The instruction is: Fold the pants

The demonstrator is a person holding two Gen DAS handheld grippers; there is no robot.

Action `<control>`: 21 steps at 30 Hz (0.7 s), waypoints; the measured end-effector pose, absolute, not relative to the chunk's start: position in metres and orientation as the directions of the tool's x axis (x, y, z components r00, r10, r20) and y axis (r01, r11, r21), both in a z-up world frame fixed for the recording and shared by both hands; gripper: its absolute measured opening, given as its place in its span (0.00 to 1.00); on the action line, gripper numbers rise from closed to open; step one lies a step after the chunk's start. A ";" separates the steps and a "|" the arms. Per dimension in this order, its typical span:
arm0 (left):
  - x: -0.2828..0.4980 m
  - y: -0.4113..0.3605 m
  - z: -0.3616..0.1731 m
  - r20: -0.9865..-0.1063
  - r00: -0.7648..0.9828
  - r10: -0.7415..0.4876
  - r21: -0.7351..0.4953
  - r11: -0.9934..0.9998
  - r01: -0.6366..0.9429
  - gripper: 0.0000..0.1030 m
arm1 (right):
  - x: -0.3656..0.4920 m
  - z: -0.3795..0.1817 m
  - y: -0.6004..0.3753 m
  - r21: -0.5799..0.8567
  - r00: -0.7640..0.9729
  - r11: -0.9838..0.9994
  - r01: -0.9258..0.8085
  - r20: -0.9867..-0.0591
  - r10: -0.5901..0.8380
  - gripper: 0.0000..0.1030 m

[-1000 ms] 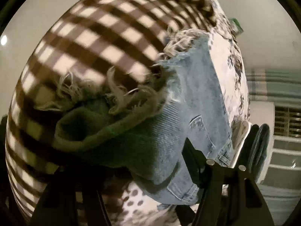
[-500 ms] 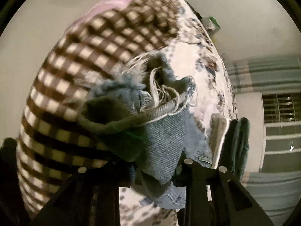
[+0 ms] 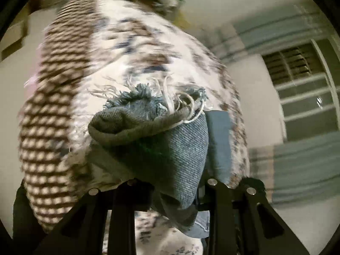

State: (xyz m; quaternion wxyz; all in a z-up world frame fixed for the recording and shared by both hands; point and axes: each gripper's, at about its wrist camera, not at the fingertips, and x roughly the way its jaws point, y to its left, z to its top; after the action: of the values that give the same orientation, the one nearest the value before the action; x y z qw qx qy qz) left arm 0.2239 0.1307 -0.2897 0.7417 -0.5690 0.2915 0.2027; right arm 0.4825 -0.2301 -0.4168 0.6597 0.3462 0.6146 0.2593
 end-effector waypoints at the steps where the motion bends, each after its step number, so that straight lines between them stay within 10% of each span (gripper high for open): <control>1: 0.243 0.134 -0.277 -0.643 0.764 -0.057 -0.743 0.287 -0.604 0.24 | 0.490 -0.399 -0.234 0.776 0.148 0.625 0.086 -0.630 0.763 0.12; 12: 0.529 0.166 -0.182 -0.417 0.825 -0.382 -0.855 0.474 -0.212 0.24 | 0.634 -0.249 -0.260 0.818 0.607 0.566 0.106 -0.504 0.615 0.12; 21: 0.645 0.158 -0.337 -0.631 0.607 -0.483 -0.727 0.641 -0.246 0.24 | 0.687 -0.401 -0.247 0.740 0.596 0.600 0.303 -0.638 0.487 0.12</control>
State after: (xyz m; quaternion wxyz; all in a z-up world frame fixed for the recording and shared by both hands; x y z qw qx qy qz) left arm 0.6448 0.1579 -0.3371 0.7934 -0.4171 0.4370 -0.0745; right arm 0.6869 -0.2469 -0.4008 0.7757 0.4430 0.4455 0.0595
